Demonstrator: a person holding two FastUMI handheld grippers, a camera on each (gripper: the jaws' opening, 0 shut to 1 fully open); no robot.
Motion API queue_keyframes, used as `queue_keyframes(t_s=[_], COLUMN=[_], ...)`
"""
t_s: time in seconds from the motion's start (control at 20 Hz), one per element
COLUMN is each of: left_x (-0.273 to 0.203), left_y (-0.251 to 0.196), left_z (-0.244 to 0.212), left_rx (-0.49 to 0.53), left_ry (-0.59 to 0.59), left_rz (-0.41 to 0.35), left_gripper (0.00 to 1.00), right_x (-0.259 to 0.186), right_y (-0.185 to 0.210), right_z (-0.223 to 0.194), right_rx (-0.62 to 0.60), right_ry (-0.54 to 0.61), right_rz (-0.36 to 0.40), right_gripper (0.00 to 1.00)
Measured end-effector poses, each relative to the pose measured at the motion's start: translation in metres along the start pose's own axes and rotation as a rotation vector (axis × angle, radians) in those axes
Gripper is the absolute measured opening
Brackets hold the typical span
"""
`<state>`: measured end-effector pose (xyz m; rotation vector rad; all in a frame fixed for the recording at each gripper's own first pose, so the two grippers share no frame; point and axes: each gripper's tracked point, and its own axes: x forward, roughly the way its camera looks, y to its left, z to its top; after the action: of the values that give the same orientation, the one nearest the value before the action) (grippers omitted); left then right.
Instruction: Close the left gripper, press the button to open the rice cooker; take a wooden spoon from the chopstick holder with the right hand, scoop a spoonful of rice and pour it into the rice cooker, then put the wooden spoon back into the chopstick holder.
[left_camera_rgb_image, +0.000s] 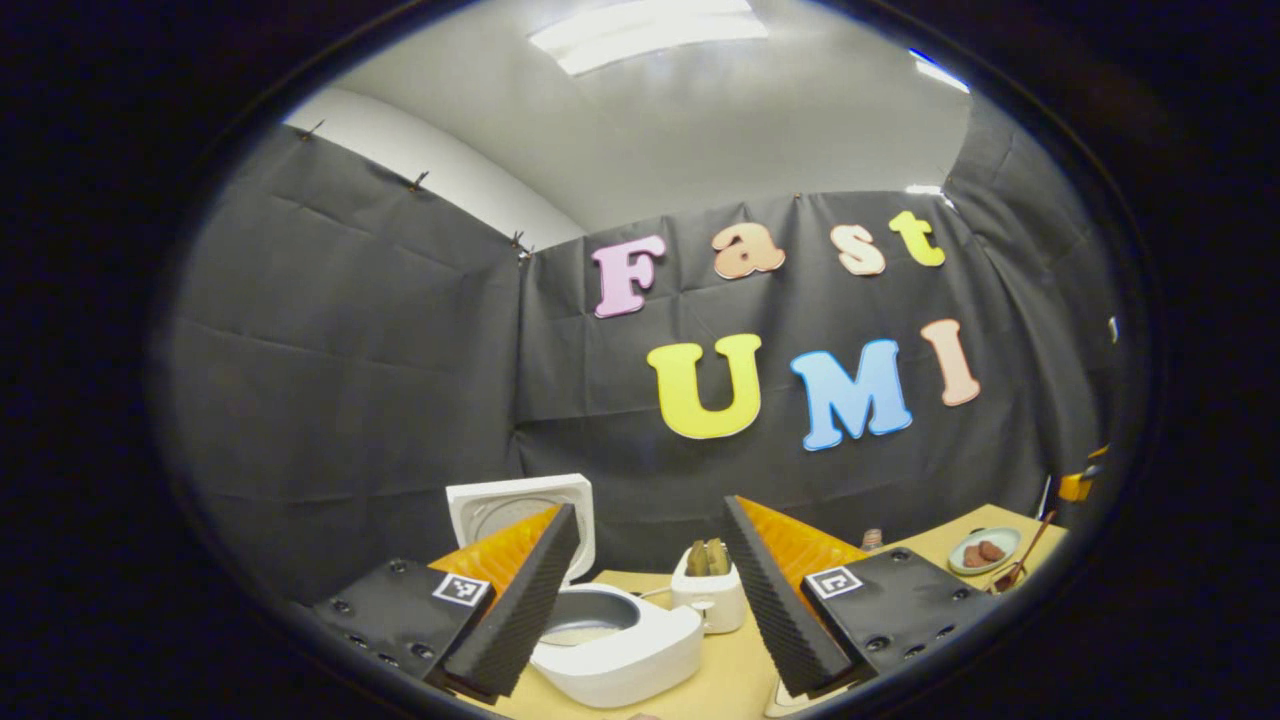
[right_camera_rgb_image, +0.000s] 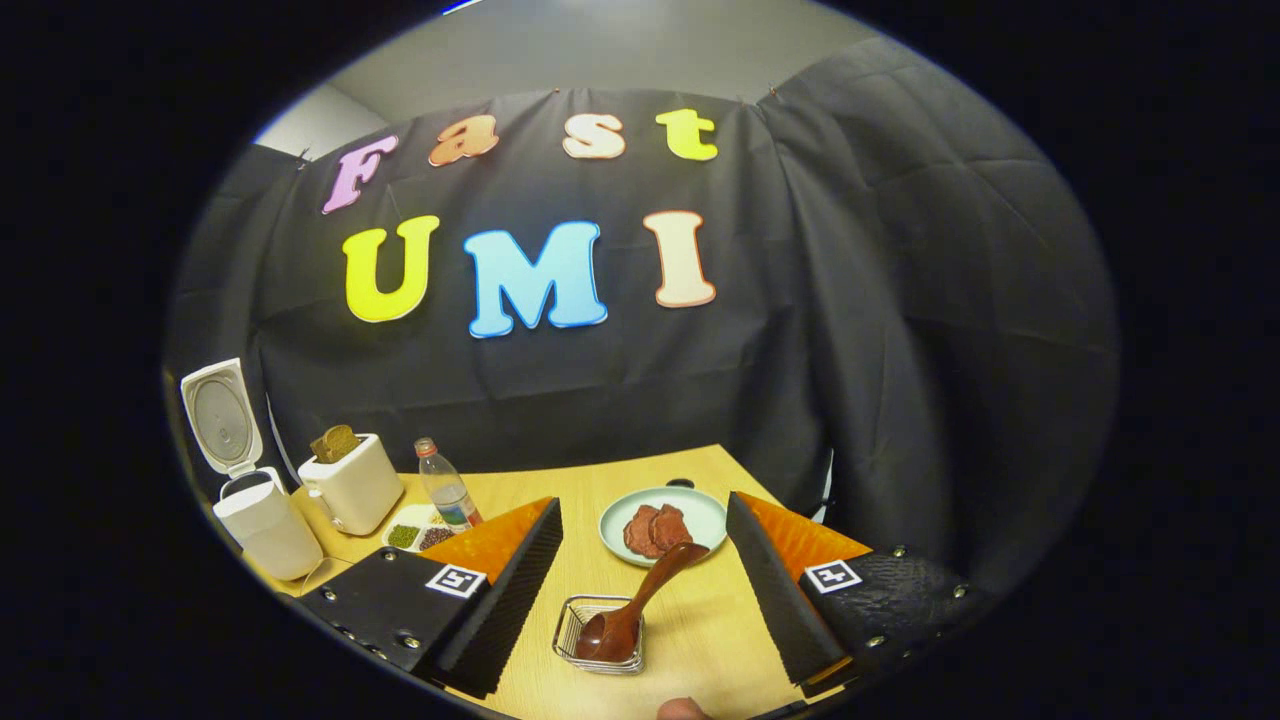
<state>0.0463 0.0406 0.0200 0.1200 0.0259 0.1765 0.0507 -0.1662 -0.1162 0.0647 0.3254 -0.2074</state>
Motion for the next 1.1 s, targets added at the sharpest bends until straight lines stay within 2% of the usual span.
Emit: queue_keyframes(t_s=[0.05,0.25,0.5,0.7,0.85,0.95,1.1], left_x=[0.004,0.032,0.08,0.119,0.15,0.173,0.208], left_y=[0.005,0.036,0.097,0.136,0.158,0.169,0.182], left_z=[-0.001,-0.007,-0.015,-0.016,-0.019,-0.022,-0.034], left_rx=[0.004,-0.016,-0.03,-0.01,-0.009,-0.012,-0.026], left_ry=[0.007,0.036,0.053,0.047,0.045,0.043,0.058], left_rz=[0.018,0.082,0.163,0.202,0.223,0.236,0.236], left_gripper=[0.98,0.98,0.98,1.0,0.98,0.98,0.98], right_x=[-0.005,-0.024,-0.046,-0.062,-0.071,-0.077,-0.083], right_y=[0.004,0.013,0.037,0.062,0.082,0.093,0.112], right_z=[0.012,0.042,0.06,0.061,0.054,0.052,0.041], right_rx=[0.002,-0.001,-0.038,-0.028,-0.035,-0.048,-0.058], right_ry=[-0.025,-0.082,-0.127,-0.136,-0.127,-0.128,-0.114], right_rz=[0.01,0.011,-0.002,-0.004,-0.011,-0.024,-0.04], right_gripper=[1.0,1.0,1.0,1.0,1.0,0.96,1.0])
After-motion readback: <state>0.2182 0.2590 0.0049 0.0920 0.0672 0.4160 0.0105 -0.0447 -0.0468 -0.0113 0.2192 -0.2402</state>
